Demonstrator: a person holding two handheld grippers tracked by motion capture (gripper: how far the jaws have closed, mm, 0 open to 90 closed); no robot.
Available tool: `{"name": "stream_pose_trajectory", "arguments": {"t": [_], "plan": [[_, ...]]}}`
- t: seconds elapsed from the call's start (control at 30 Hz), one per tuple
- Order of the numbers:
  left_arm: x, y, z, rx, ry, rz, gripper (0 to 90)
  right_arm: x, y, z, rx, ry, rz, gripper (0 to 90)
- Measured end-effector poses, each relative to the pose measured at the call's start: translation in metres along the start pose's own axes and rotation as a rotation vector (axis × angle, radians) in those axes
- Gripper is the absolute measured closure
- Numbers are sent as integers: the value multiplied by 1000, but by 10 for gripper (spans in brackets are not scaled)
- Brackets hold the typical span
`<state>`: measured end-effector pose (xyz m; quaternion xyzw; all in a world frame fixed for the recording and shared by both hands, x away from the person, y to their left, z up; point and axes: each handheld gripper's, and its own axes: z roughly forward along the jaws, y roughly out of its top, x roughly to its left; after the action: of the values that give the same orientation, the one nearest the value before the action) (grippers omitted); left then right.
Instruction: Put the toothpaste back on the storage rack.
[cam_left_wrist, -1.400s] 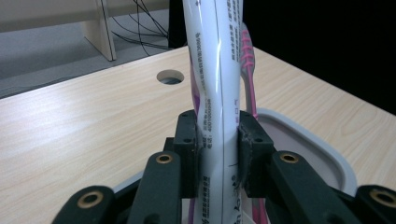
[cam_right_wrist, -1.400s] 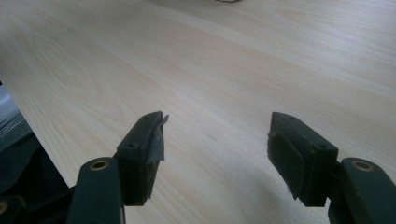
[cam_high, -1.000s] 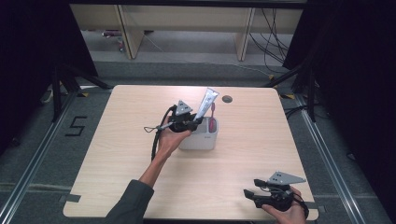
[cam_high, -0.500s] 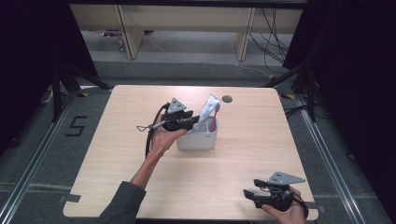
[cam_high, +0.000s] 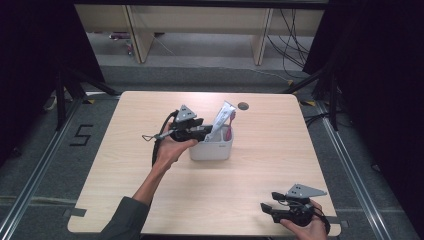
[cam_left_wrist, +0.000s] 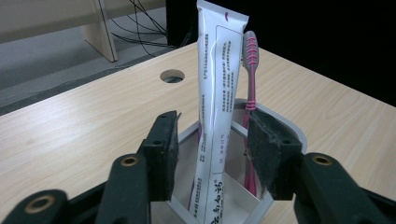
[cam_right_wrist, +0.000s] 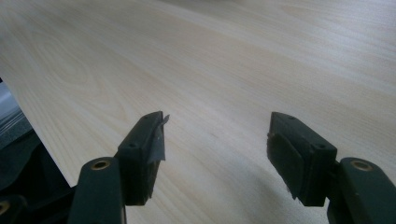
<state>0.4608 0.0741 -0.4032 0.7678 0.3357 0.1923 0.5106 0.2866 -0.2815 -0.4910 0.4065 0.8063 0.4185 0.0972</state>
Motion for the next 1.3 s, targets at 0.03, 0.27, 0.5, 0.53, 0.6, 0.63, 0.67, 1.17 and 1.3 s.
{"name": "stream_pose_trajectory", "arguments": {"t": [0.03,0.27,0.5,0.53,0.6,0.63,0.67,1.17,1.3], "plan": [[-1,0,-1,3,-8,-2,508,0,0,0,0,0,0,375],[-4,1,-11,31,-7,-12,472,0,0,0,-4,-4,5,375],[-4,0,-21,40,4,-30,427,-1,0,0,-4,-4,6,375],[-3,0,-23,40,3,-32,423,0,0,0,-6,-4,9,374],[-3,0,-25,32,-5,-38,416,-1,0,0,-8,-8,8,374],[-4,0,-27,38,-1,-38,411,0,-1,1,-14,2,25,374],[-4,0,-28,39,0,-32,407,1,-1,1,-14,2,28,374],[-4,-8,-40,38,-5,-49,349,0,-1,0,-4,-2,32,372],[-3,-9,-45,45,2,-49,327,1,-1,1,-14,9,44,371]]}}
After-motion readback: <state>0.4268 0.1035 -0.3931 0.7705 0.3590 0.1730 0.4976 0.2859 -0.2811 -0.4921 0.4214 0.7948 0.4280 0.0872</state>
